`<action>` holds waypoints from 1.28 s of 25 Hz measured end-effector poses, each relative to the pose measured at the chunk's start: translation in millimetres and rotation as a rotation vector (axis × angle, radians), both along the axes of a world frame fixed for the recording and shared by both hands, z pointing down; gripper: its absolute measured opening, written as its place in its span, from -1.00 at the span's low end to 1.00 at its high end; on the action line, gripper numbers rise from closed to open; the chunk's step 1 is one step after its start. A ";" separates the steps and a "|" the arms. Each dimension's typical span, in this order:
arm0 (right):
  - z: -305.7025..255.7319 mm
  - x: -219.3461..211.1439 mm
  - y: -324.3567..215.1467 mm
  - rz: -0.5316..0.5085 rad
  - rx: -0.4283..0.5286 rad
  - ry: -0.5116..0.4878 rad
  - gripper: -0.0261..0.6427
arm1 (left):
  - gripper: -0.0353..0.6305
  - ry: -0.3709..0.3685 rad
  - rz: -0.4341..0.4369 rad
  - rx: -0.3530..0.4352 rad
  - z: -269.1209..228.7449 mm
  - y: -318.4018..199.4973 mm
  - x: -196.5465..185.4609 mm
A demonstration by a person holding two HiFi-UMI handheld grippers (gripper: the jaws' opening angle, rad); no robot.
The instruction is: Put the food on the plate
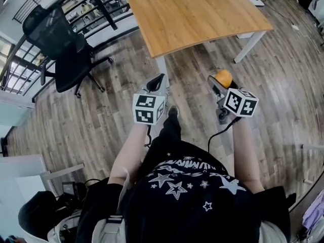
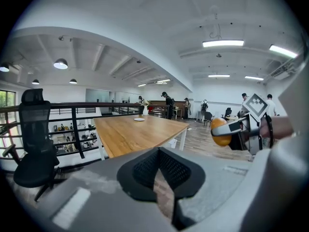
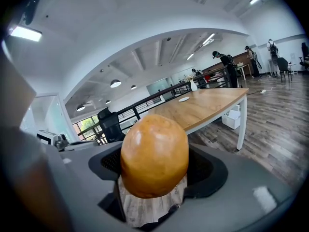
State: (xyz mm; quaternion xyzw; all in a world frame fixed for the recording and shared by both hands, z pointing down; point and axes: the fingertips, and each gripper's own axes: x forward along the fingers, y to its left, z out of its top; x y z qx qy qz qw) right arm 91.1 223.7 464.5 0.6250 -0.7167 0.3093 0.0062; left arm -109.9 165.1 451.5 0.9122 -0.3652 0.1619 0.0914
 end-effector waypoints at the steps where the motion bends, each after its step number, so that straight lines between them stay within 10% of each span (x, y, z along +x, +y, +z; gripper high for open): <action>1: 1.4 4.3 -8.0 0.011 0.000 0.000 0.17 | -0.89 0.001 0.006 0.001 2.0 -9.4 2.0; 20: 14.6 47.7 -240.8 0.108 -0.086 0.023 0.17 | -0.89 0.038 0.016 -0.065 16.9 -259.0 9.2; 32: 12.9 86.3 -287.6 0.192 -0.099 0.039 0.17 | -0.89 0.061 0.041 -0.113 31.5 -328.4 21.8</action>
